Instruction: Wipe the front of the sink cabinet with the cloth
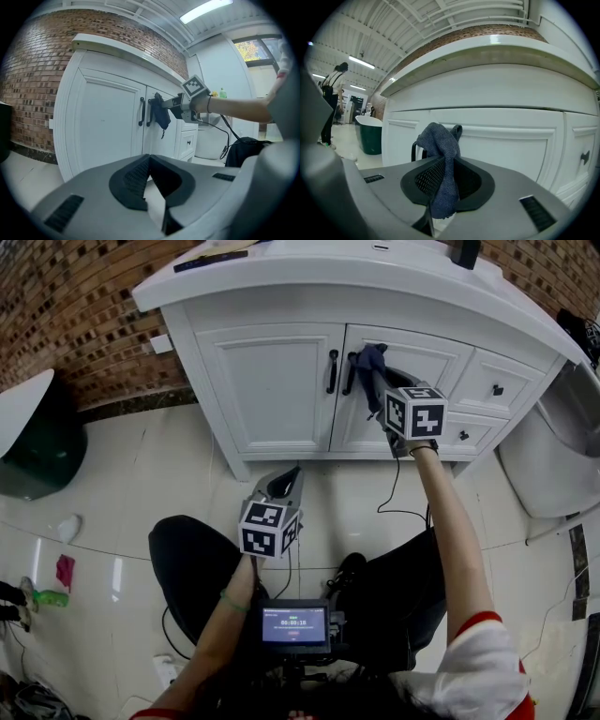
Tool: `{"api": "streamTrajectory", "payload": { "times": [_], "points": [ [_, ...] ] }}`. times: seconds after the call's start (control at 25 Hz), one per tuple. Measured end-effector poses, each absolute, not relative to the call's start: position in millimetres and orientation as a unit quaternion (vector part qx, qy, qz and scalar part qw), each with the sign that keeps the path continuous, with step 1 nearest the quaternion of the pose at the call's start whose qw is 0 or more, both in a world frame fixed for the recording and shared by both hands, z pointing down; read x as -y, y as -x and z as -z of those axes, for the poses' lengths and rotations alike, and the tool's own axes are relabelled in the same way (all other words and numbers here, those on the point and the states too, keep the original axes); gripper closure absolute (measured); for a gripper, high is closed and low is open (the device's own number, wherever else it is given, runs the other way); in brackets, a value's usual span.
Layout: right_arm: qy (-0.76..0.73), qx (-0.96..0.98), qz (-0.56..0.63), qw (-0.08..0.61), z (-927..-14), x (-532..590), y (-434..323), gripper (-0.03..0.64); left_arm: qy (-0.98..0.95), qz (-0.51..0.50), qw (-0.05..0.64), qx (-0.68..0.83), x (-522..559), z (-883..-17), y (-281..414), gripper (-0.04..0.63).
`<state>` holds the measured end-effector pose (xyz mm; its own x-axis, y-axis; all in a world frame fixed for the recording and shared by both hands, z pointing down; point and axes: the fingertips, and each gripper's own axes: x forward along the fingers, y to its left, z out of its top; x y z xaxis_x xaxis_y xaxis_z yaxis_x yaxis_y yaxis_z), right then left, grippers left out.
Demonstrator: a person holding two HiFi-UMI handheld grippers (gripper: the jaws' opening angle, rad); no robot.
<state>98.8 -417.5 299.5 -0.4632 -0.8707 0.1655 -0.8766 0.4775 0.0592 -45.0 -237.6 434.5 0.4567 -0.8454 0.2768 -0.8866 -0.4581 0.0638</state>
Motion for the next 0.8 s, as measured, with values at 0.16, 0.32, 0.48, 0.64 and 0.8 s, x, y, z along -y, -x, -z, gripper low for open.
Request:
{"api": "streamTrajectory", "payload": {
  "times": [0.16,0.32,0.48,0.64,0.8],
  "points": [
    [-0.531,0.841,-0.016,0.101,-306.8,421.2,-128.4,0.552,-0.848,-0.104,0.102,0.51,238.0,-436.8,44.5,0.575],
    [-0.561,0.821,-0.025,0.105,-312.1,423.2,-171.1,0.552,-0.85,-0.109,0.1,0.505,239.5,-437.4,39.1,0.575],
    [-0.592,0.799,-0.034,0.1,-313.6,425.4,-220.6,0.552,-0.852,-0.113,0.099,0.502,240.6,-439.1,28.7,0.575],
    [-0.62,0.777,-0.041,0.097,-313.9,423.0,-267.5,0.552,-0.854,-0.121,0.095,0.496,239.4,-439.4,17.1,0.575],
    [-0.643,0.758,-0.051,0.096,-320.2,421.1,-305.2,0.552,-0.859,-0.126,0.087,0.489,239.5,-438.3,5.3,0.575]
  ]
}}
